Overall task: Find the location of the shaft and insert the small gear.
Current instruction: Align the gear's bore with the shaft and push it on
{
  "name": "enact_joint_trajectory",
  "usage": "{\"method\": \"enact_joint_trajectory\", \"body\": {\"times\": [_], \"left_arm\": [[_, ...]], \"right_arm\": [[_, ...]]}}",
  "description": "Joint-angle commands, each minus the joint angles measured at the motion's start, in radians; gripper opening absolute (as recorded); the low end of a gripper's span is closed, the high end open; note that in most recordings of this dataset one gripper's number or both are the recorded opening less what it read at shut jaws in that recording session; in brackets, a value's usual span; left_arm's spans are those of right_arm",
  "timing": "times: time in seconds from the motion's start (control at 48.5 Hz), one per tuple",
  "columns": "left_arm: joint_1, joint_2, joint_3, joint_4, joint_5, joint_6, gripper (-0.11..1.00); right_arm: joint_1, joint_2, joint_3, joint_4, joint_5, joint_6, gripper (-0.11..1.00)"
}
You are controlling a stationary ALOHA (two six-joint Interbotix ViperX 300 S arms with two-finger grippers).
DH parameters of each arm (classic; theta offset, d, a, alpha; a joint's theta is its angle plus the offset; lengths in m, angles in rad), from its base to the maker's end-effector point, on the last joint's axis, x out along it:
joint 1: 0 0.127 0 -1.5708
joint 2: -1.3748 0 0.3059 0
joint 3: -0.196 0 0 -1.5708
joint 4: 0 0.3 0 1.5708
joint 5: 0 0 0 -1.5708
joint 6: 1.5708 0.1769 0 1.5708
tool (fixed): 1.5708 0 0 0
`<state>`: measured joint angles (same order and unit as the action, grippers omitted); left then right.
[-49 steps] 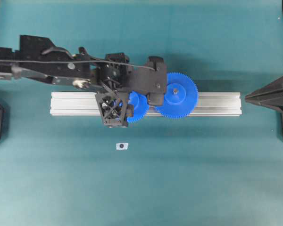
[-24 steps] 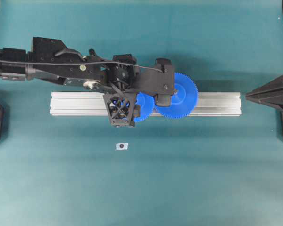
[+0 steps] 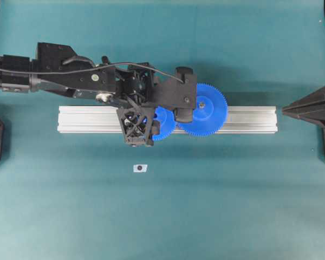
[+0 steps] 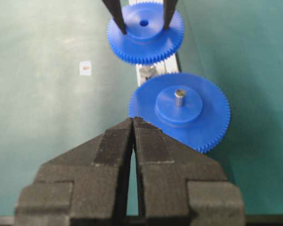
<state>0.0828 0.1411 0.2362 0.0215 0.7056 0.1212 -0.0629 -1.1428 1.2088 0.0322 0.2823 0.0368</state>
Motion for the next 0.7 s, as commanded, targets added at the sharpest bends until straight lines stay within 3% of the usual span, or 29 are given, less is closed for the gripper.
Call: {"method": "enact_joint_trajectory", "body": {"times": [0.0, 0.433, 0.556, 0.68], "left_arm": [[0.003, -0.015, -0.003, 0.005, 0.002, -0.003, 0.65], [0.003, -0.015, 0.000, 0.005, 0.035, -0.014, 0.65], [0.005, -0.017, -0.002, 0.005, 0.063, -0.015, 0.77], [0.005, -0.018, 0.002, 0.005, 0.081, -0.015, 0.74]], "right_arm": [[-0.003, 0.006, -0.014, 0.002, -0.008, 0.011, 0.08], [-0.003, 0.006, -0.015, 0.002, -0.008, 0.011, 0.08], [-0.002, 0.006, -0.015, 0.002, -0.008, 0.011, 0.08], [-0.003, 0.006, -0.014, 0.002, -0.008, 0.011, 0.08]]}}
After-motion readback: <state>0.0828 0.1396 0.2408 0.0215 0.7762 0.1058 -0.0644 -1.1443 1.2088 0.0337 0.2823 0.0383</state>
